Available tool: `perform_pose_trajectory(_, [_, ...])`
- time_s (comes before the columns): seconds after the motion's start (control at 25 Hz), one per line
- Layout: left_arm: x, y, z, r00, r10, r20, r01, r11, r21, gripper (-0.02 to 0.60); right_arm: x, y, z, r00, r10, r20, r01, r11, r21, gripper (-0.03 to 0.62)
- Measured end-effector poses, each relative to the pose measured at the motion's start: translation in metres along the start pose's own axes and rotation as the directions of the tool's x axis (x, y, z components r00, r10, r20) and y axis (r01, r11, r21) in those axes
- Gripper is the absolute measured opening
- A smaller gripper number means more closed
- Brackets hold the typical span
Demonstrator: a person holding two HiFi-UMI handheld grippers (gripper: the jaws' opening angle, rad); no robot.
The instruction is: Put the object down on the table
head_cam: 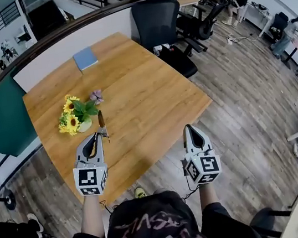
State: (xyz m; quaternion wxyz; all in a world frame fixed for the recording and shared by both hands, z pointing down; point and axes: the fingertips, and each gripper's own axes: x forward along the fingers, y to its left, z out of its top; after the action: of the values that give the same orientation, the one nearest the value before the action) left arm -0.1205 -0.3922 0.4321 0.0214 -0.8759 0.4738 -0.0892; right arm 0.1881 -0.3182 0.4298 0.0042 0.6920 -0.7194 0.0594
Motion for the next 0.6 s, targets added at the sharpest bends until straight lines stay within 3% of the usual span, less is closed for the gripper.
perform_pose_trajectory(0.36, [0.033,0.005,0.010,1.000,0.019,0.000,-0.019,1.000,0.020,0.015,0.045,-0.004,0.015,0.998,0.059,0.025,-0.059,0.998,-0.012,0.005])
perform_pose_trajectory(0.6, [0.059,0.001,0.012,0.997,0.074,-0.022,-0.073,0.997,0.022,0.015,0.078,-0.022,0.015,0.992,0.127,0.003,-0.127,0.992,-0.022,0.005])
